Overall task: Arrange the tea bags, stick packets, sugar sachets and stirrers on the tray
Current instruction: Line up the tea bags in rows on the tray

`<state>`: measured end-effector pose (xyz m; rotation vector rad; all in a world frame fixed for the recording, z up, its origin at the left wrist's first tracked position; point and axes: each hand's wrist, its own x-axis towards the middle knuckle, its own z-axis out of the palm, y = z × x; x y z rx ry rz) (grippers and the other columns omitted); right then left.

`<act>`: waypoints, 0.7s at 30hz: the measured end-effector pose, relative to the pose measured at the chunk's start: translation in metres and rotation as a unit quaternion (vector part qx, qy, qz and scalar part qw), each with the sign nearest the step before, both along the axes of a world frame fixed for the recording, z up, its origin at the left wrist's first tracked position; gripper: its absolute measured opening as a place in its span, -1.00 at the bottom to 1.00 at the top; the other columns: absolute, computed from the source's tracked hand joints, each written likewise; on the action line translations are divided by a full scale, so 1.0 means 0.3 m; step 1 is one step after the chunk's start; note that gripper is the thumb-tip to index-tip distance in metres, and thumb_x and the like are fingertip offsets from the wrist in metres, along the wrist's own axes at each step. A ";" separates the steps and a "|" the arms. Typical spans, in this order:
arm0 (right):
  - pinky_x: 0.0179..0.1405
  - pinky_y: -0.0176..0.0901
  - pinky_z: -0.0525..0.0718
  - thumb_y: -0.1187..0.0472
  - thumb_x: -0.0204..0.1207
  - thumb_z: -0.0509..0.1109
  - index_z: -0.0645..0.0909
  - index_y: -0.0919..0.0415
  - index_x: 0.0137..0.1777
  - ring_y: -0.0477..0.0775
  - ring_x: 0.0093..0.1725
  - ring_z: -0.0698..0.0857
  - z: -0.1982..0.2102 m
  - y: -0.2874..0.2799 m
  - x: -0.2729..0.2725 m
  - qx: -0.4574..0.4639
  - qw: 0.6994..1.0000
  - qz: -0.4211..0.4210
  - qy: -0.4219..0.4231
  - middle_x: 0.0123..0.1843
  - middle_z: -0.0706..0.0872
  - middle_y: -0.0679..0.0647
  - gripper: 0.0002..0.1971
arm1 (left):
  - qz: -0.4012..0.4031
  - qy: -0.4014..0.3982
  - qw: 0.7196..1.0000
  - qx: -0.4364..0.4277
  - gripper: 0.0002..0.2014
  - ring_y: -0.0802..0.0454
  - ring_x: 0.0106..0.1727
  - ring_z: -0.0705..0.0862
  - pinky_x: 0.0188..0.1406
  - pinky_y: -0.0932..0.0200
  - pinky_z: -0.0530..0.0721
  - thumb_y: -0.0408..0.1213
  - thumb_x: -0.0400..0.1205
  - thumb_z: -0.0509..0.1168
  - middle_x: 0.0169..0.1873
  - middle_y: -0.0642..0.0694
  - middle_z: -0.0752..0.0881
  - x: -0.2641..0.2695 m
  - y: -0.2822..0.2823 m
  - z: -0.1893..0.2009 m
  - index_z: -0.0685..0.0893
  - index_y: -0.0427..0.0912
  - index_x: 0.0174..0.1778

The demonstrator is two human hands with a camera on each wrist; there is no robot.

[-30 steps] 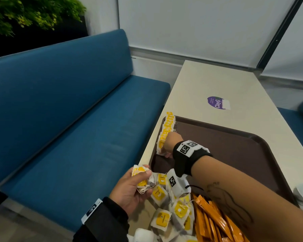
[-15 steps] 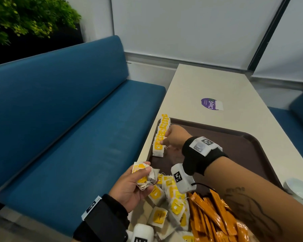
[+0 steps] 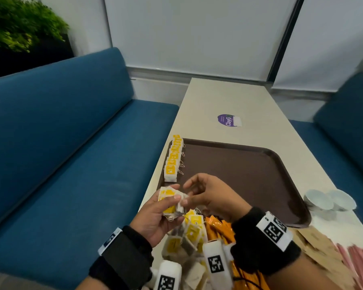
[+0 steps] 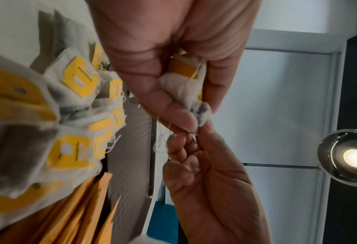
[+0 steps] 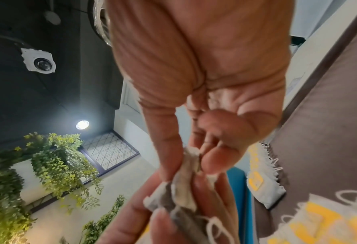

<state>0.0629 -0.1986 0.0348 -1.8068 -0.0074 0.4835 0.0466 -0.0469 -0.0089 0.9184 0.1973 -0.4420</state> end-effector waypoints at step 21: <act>-0.66 -0.27 0.54 0.47 0.48 0.34 0.53 0.25 -0.15 -0.06 -0.42 0.67 -0.051 -0.048 -0.118 0.013 0.987 -0.155 -0.027 -0.28 0.66 0.12 -0.88 | 0.009 0.036 0.998 0.060 -0.64 -0.02 -0.26 0.69 -0.60 0.26 0.66 -0.60 0.47 0.37 -0.23 -0.16 0.71 -0.049 -0.082 -0.056 0.58 -0.13 0.09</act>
